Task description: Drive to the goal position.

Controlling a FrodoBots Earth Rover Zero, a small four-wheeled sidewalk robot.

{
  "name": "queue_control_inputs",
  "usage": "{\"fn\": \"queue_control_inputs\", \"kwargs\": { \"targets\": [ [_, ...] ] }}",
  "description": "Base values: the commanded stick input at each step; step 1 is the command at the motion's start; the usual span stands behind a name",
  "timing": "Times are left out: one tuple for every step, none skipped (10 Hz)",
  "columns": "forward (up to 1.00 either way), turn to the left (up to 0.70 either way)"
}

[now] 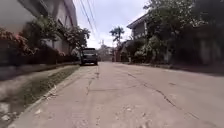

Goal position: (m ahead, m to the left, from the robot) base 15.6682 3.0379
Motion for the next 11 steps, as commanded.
{"fn": "queue_control_inputs", "kwargs": {
  "targets": [
    [1.00,0.00],
    [1.00,0.00],
    [1.00,0.00],
    [1.00,0.00],
    [1.00,0.00],
    [1.00,0.00],
    [1.00,0.00],
    [1.00,0.00],
    [1.00,0.00],
    [1.00,0.00],
    [1.00,0.00]
  ]
}}
